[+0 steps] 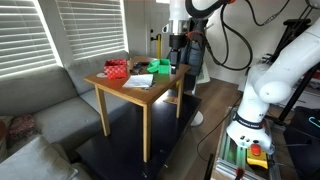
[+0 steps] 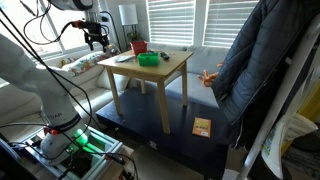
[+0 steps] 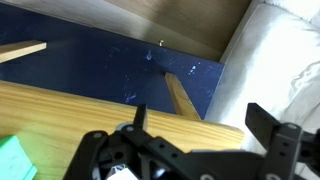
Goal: Rotate the green box on the table
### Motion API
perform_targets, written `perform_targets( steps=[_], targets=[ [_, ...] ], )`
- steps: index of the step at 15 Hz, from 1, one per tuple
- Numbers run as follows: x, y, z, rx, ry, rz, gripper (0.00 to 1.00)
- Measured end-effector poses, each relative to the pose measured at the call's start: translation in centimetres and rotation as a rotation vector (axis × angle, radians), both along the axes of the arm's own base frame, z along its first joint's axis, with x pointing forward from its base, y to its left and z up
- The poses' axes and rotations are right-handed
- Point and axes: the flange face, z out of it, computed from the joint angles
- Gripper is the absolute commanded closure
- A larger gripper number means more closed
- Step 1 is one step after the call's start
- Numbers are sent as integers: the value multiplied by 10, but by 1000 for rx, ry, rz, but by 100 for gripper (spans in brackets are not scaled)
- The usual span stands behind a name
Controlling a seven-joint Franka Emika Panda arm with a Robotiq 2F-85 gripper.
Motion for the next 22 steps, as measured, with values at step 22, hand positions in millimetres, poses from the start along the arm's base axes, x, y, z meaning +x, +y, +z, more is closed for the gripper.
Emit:
perform_targets(
  steps=[22],
  targets=[
    [29, -78, 21, 64, -24, -361, 0]
  ],
)
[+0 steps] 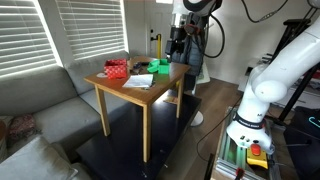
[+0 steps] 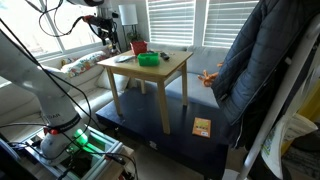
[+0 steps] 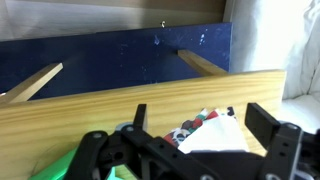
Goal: Rotate the green box on the table
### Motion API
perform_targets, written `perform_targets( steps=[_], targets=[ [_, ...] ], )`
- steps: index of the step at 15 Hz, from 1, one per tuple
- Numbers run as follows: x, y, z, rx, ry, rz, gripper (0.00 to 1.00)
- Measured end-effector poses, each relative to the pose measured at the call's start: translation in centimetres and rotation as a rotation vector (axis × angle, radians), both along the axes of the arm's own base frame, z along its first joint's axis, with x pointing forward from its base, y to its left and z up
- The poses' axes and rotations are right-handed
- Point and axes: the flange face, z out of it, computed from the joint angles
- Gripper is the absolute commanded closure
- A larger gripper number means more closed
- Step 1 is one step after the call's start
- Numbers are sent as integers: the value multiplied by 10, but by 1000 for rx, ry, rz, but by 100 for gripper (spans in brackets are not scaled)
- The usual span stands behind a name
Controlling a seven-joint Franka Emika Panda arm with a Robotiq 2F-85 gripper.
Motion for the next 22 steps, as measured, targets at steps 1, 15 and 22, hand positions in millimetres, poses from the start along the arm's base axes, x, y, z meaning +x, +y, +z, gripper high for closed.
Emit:
perform_targets(
  steps=[1, 15, 22],
  targets=[
    [4, -13, 2, 5, -8, -53, 0],
    [37, -134, -29, 31, -48, -709, 0],
    [47, -183, -60, -1, -51, -843, 0]
  ],
)
